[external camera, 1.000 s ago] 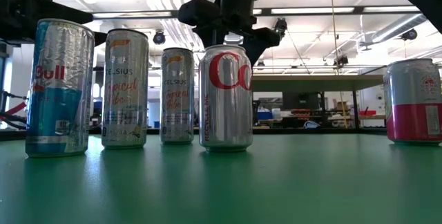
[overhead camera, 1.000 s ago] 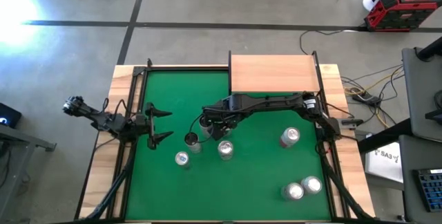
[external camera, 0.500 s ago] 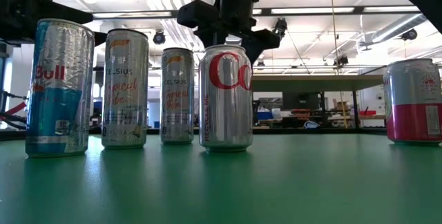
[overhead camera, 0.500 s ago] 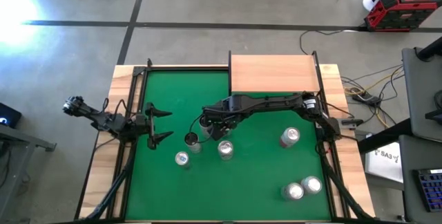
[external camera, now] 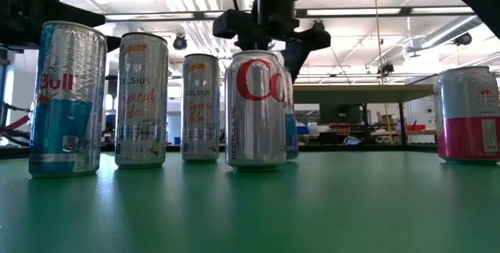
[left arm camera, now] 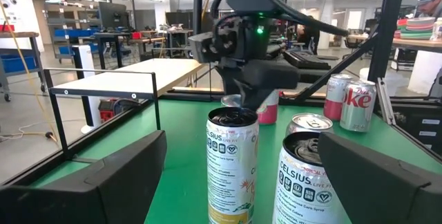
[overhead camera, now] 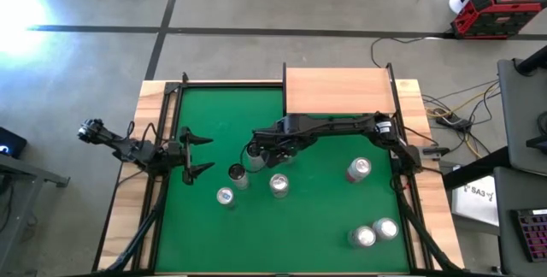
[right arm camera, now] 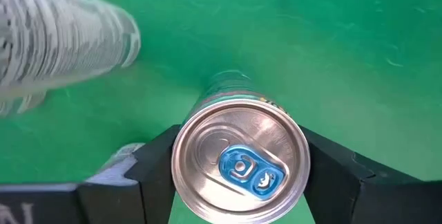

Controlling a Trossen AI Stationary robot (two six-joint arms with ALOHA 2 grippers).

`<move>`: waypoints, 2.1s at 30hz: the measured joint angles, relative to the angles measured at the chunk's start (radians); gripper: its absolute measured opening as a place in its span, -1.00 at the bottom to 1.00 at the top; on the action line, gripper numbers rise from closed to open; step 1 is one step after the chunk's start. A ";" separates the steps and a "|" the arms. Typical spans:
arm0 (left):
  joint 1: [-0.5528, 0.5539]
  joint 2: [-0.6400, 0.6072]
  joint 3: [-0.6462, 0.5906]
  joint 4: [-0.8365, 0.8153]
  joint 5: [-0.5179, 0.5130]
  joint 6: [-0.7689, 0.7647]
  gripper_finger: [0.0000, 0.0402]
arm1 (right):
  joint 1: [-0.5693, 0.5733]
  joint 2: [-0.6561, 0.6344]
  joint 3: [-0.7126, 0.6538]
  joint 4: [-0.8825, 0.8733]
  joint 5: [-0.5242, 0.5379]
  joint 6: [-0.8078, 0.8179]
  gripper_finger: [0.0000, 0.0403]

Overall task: Place canned beverage on shelf
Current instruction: Put the top blue soda can on the shelf

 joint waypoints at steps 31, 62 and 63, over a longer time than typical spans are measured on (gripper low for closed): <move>0.000 0.000 0.000 0.000 0.000 0.000 0.80 | -0.139 -0.127 -0.089 -0.035 0.027 0.139 0.14; 0.000 0.000 0.000 0.000 0.000 0.000 0.80 | -0.160 -0.131 -0.241 0.140 0.025 0.275 0.22; 0.000 0.000 0.000 0.000 0.000 0.000 0.80 | -0.159 -0.131 -0.241 0.140 0.025 0.275 0.24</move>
